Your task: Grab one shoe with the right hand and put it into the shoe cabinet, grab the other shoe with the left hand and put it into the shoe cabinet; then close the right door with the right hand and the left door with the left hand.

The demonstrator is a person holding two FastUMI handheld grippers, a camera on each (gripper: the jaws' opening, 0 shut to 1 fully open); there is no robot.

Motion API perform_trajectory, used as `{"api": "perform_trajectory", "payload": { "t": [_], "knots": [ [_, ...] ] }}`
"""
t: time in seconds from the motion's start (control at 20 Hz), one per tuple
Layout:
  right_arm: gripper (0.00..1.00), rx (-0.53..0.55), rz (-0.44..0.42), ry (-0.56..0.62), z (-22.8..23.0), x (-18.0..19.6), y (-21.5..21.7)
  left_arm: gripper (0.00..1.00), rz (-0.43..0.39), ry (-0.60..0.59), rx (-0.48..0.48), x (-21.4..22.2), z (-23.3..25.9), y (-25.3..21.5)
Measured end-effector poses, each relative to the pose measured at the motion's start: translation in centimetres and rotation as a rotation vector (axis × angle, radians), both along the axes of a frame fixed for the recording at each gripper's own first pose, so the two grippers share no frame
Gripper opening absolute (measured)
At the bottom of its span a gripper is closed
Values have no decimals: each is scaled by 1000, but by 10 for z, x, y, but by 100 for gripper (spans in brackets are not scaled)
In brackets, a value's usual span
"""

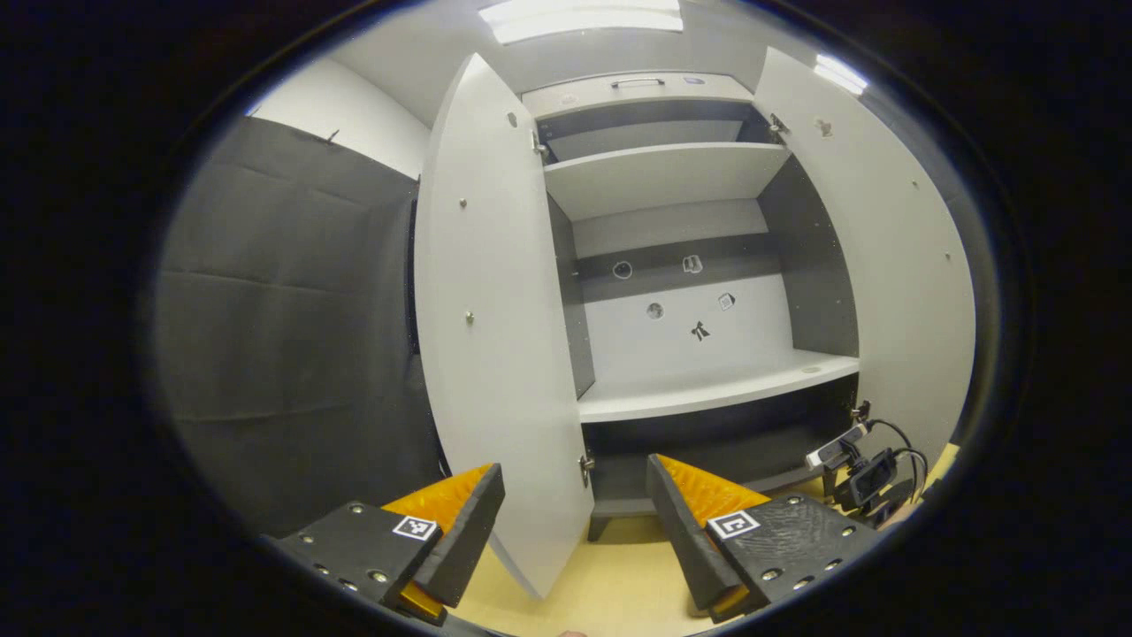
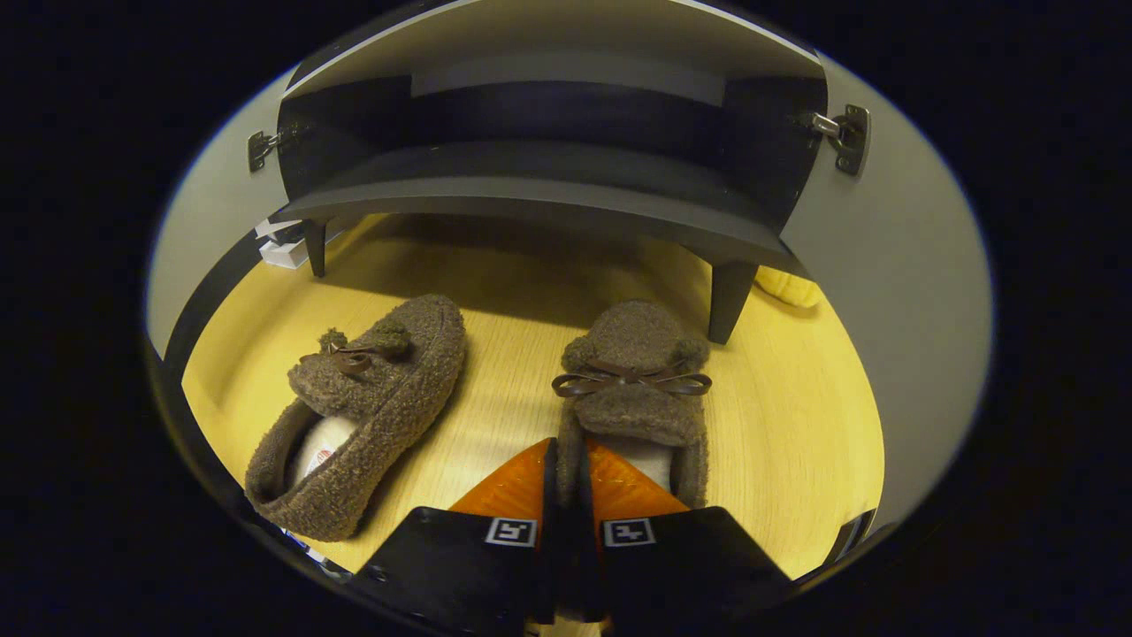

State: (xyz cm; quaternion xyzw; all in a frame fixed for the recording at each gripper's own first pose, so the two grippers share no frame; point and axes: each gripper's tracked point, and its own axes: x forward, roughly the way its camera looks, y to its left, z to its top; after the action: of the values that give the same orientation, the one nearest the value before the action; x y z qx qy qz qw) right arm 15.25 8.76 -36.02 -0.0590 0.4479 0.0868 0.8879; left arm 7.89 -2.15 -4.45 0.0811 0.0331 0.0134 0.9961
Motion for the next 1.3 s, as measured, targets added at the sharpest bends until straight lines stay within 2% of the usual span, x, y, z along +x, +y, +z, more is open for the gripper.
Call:
{"api": "perform_trajectory", "payload": {
  "t": [0.05, 0.1, 0.35, 0.55, 0.7, 1.25, 1.3],
  "knots": [
    [13, 20, -9, -1, 0, -1, 1, 94, 0, 1, -2, 0, 0, 0],
    [4, 42, -13, -8, 5, -1, 1, 94, -2, 1, -5, -1, -1, -1],
    [4, 150, -5, -74, 46, 0, 6, 94, -16, -15, 12, -1, 3, -5],
    [4, 181, 22, -137, 82, -5, 13, 94, -26, -20, 1, -2, 4, -10],
    [4, 238, 31, -181, 119, -8, 18, 94, -36, -23, 4, -4, 4, -15],
    [4, 338, 119, -431, 266, -7, 19, 94, -82, -33, -10, 0, 4, -39],
    [0, 351, 129, -455, 280, -4, 23, 94, -84, -32, -11, 1, 3, -40]
  ]
}}
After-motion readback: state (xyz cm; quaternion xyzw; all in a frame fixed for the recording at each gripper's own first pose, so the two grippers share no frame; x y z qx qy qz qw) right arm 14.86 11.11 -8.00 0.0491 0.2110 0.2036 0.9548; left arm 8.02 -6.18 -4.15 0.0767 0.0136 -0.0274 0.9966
